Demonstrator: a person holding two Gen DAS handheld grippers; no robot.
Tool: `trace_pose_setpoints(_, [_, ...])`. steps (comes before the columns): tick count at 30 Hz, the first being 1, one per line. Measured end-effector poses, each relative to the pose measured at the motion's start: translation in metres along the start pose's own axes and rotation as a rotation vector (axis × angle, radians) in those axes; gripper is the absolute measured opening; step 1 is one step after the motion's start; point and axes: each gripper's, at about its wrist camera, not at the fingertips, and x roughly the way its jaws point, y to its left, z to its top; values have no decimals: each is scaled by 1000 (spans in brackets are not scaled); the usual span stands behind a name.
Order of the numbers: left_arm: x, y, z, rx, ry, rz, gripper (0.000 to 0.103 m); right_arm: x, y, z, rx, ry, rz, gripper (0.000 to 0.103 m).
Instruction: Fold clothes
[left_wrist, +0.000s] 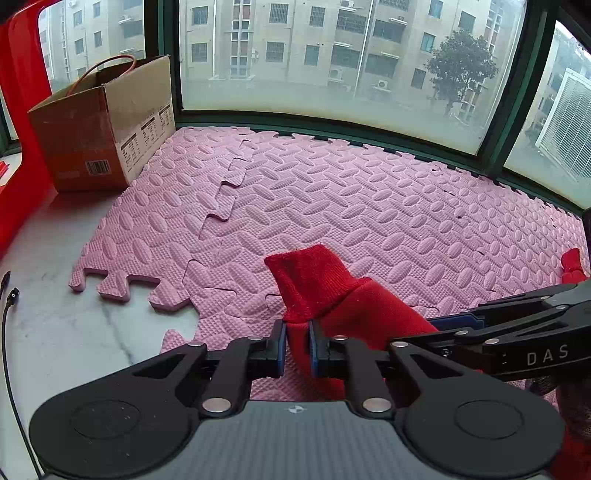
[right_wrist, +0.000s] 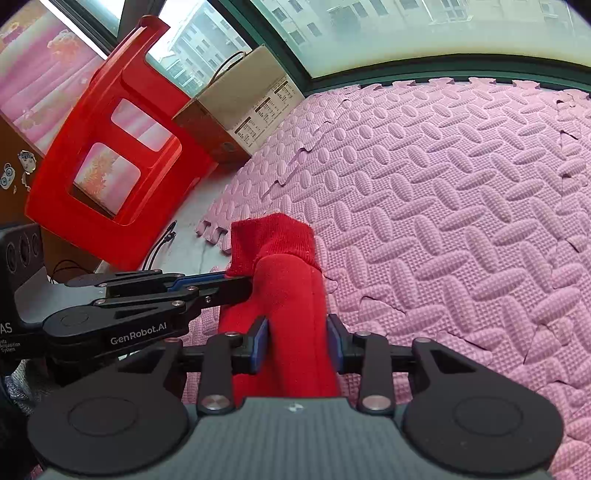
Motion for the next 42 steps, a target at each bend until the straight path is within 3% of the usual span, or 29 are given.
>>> trace_pose_setpoints(2, [-1, -1, 3, -6, -11, -5, 19, -4, 4, 2, -17, -18, -35, 11])
trace_pose_setpoints(4, [-5, -4, 9, -19, -38, -13, 19, -19, 9, 4, -72, -70, -114, 10])
trace_pose_setpoints(6, [-8, -7, 14, -31, -56, -25, 41, -35, 16, 6, -135, -125, -209, 10])
trace_pose_setpoints(8, [-9, -15, 16, -27, -66, -37, 51, -47, 14, 10, -155, -151, -292, 11])
trace_pose_setpoints(10, [-10, -23, 16, -15, -66, -47, 52, -55, 2, 12, -127, -153, -317, 14])
trace_pose_setpoints(11, [-8, -28, 15, -8, -57, -50, 57, -58, -5, 12, -108, -151, -321, 26])
trace_pose_setpoints(12, [-7, -32, 13, -2, -49, -57, 59, -62, -13, 12, -88, -150, -325, 29])
trace_pose_setpoints(19, [-7, -66, -9, 110, -13, -149, 59, -83, -59, 14, 36, -137, -359, 29])
trace_pose_setpoints(23, [-4, -86, -22, 198, 8, -147, 54, -69, -68, 10, 48, -129, -364, 29])
trace_pose_setpoints(26, [-1, -91, -27, 235, 14, -144, 36, -61, -64, 7, 12, -143, -369, 26])
trace_pose_setpoints(27, [0, -93, -29, 244, 16, -146, 27, -59, -61, 6, -8, -142, -382, 22])
trace_pose_setpoints(28, [0, -95, -30, 255, 17, -144, 19, -57, -58, 5, -27, -141, -394, 11])
trace_pose_setpoints(30, [-2, -99, -31, 285, 11, -117, 7, -61, -53, 5, -45, -161, -429, 8])
trace_pose_setpoints(36, [-9, -82, -33, 282, 17, -11, 2, -71, -56, 7, -81, -193, -570, 0])
trace_pose_setpoints(39, [-11, -69, -33, 256, 21, -25, 4, -79, -63, 6, -36, -211, -502, 4])
trace_pose_setpoints(40, [-12, -67, -31, 243, 13, -34, 4, -82, -63, 7, -13, -205, -442, 6])
trace_pose_setpoints(42, [-16, -66, -26, 193, -1, -79, 7, -82, -61, 8, -13, -199, -403, 16])
